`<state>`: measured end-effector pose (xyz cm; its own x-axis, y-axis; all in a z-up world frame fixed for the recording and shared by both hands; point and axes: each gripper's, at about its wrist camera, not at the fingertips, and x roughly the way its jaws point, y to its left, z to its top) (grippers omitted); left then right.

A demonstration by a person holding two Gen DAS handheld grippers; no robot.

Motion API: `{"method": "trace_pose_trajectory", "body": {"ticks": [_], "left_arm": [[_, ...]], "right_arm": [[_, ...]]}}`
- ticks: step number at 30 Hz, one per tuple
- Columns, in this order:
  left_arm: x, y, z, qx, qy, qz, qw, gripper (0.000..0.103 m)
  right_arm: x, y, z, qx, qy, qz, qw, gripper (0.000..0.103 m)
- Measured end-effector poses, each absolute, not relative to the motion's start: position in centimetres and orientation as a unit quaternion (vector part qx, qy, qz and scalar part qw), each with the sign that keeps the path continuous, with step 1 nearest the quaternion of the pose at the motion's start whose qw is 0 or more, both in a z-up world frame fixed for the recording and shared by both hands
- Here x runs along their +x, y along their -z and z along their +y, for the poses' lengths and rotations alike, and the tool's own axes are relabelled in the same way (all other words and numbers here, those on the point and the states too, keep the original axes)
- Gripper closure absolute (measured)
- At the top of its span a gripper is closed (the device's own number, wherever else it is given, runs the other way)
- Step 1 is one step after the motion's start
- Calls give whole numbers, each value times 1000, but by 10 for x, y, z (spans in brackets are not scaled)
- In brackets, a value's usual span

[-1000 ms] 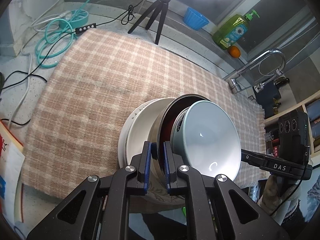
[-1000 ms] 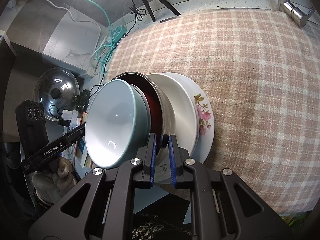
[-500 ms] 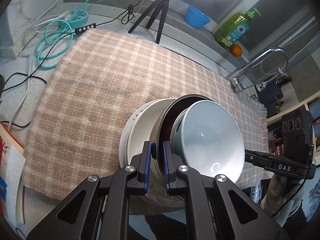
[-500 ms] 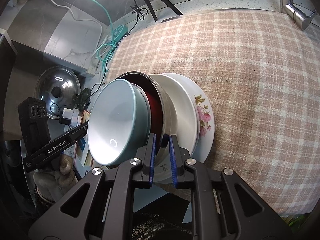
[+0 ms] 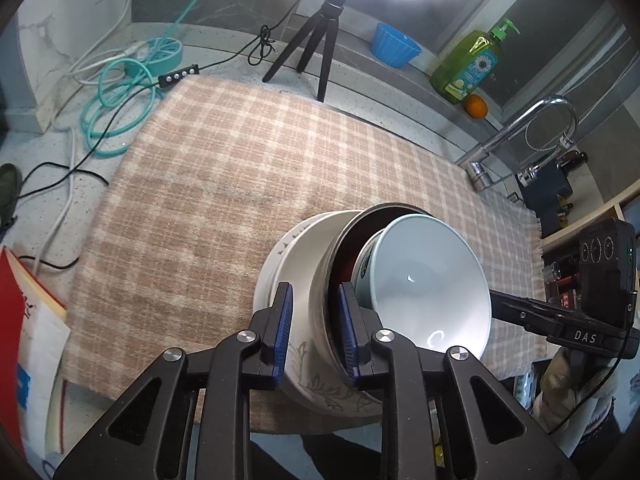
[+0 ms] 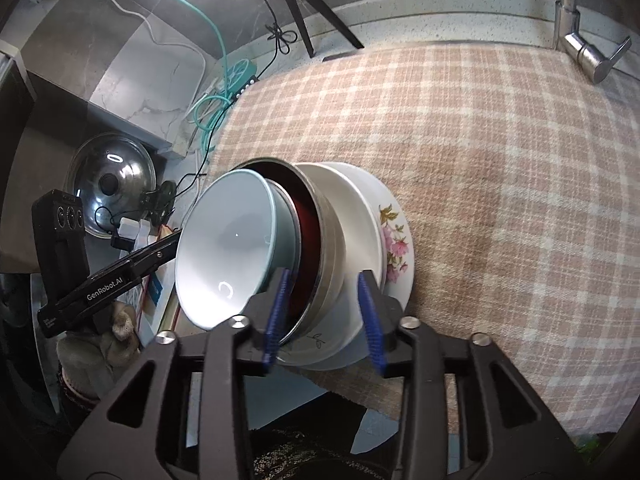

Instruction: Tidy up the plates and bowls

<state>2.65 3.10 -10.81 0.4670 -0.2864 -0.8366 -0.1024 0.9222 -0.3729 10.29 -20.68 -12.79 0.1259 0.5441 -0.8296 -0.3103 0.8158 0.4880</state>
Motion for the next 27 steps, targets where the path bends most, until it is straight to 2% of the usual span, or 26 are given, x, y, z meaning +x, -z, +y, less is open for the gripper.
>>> {"method": "trace_pose_trajectory", "body": {"ticks": [2,4,6,8,10,12,21,23,27], "left_arm": [[26,105,32,-191,54,510,837,70],[24,103,32,-190,53,507,839,67],[23,100,31,-186,51,503,842,67],[21,96,30,-184,48,499,845,65],[18,92,28,-176,42,494,850,56],[14,88,24,-163,39,488,856,55],[-8,70,0,-121,27,462,878,51],[-14,65,-5,-113,23,455,883,45],[-25,56,-16,-96,10,441,892,42]], "right_arm": [[103,123,-210,103,-286,590,748,59],[103,120,-213,105,-284,584,753,54],[102,114,-216,101,-280,574,763,40],[100,109,-219,93,-276,561,775,34],[97,103,-222,83,-274,550,785,31],[95,99,-225,73,-270,540,794,24],[76,80,-238,28,-260,495,828,22],[71,77,-240,21,-261,488,833,20],[61,69,-246,15,-266,474,839,19]]}}
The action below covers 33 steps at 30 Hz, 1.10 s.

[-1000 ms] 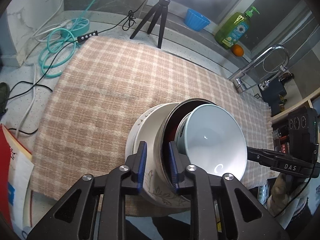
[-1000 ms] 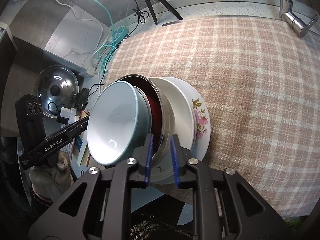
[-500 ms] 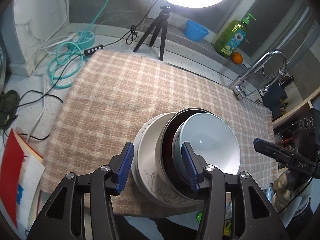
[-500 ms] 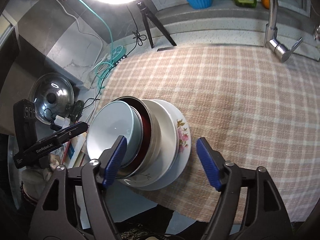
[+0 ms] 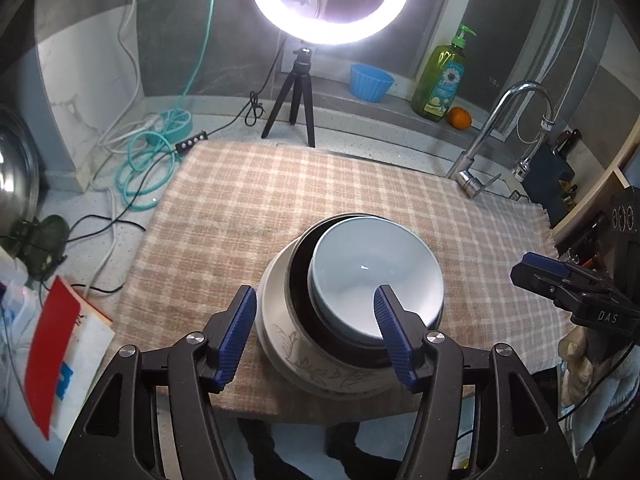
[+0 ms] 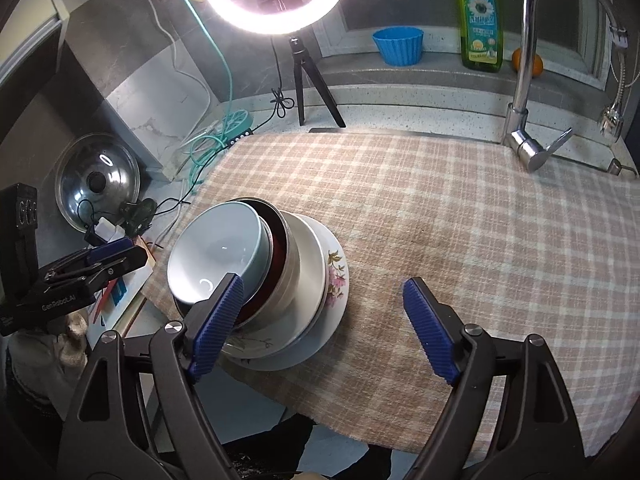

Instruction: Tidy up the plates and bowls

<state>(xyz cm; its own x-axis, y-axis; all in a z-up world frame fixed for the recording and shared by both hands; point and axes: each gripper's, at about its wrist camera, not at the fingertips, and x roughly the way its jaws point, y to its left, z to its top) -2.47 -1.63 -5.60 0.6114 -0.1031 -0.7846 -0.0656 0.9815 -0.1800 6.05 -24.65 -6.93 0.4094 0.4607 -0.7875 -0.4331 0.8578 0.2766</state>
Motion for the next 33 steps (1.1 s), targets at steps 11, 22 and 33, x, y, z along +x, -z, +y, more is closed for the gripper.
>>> {"method": "trace_pose_trajectory", "body": {"ticks": [11,22,33], "left_arm": [[-57,43,-38,-72,-26,412,908,31],[-75,42,-51,-70,-41,402,912,30],[-79,42,-54,-67,-50,401,912,30]], "right_arm": [[31,42,-256,-23,-268,412,871,6],[8,35,-250,-64,-292,386,873,5],[9,37,-254,-50,-296,392,869,5]]}}
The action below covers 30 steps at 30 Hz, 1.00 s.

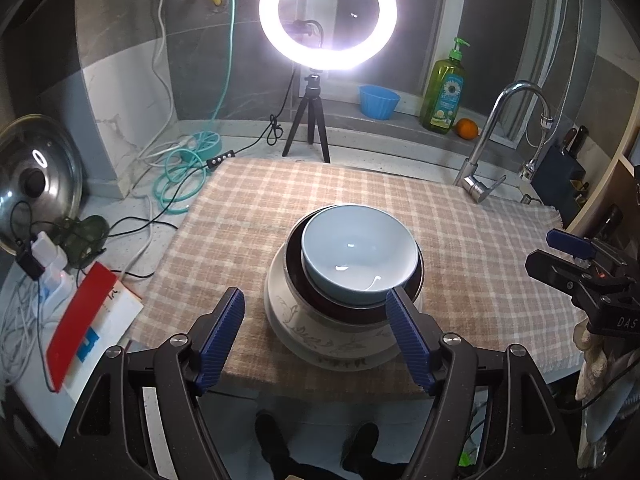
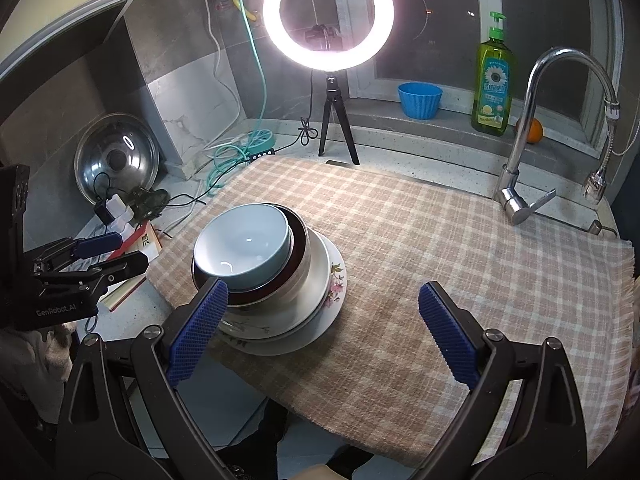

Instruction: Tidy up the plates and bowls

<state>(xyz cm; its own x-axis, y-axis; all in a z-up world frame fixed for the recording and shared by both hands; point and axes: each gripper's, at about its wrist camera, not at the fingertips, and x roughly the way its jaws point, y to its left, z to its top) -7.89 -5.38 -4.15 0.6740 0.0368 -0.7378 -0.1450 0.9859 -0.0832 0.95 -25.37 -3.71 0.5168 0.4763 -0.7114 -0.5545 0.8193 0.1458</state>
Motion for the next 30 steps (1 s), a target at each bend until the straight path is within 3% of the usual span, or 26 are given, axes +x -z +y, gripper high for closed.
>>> {"method": "trace_pose_trajectory", "body": {"ticks": [30], "left_arm": [[-82,39,-56,-57,-61,402,912,30]], "right_arm": [[7,35,-264,-33,-281,399,872,5]]}}
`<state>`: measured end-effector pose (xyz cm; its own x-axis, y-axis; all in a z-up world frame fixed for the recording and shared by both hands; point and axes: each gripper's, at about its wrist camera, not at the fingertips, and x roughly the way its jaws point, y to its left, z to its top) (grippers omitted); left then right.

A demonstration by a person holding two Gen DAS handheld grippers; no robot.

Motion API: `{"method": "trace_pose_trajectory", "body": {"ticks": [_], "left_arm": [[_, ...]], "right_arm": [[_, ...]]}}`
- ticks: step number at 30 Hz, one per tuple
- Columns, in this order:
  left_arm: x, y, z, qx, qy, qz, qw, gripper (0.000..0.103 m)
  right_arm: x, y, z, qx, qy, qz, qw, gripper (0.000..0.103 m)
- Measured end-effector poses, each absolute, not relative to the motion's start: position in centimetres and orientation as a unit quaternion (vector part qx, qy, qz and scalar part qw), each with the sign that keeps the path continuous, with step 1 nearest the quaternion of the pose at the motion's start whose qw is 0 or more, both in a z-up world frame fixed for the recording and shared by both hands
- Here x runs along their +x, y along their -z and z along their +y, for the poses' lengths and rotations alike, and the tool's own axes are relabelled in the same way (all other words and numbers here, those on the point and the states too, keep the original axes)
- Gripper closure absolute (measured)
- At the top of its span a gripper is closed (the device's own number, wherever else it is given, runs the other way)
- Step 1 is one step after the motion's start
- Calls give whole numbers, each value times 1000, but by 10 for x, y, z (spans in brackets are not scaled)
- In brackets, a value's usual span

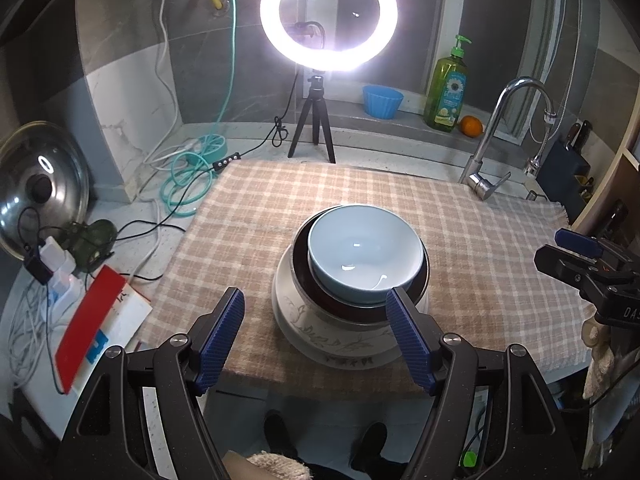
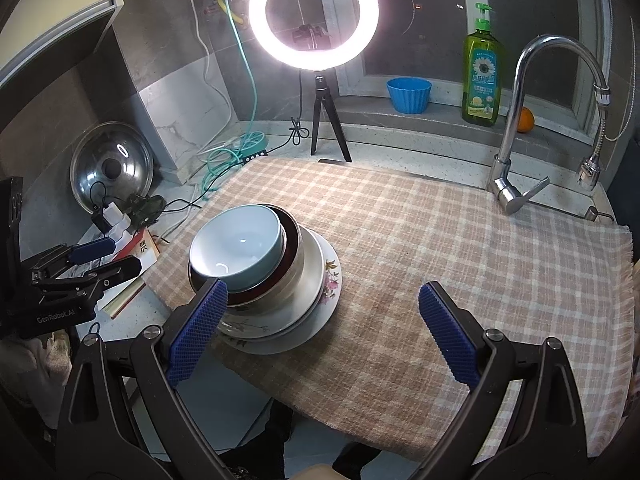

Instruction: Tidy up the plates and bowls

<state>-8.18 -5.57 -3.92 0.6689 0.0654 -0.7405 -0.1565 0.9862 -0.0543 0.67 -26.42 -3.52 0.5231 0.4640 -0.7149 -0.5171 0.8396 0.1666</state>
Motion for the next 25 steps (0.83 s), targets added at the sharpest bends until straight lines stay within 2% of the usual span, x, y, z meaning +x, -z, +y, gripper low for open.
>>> {"method": "trace_pose_trajectory", "body": {"ticks": [25], "left_arm": [[-76,44,-56,-45,-70,411,908,30]], "right_arm": [[13,46,-264,-25,-271,416,868,5]]}}
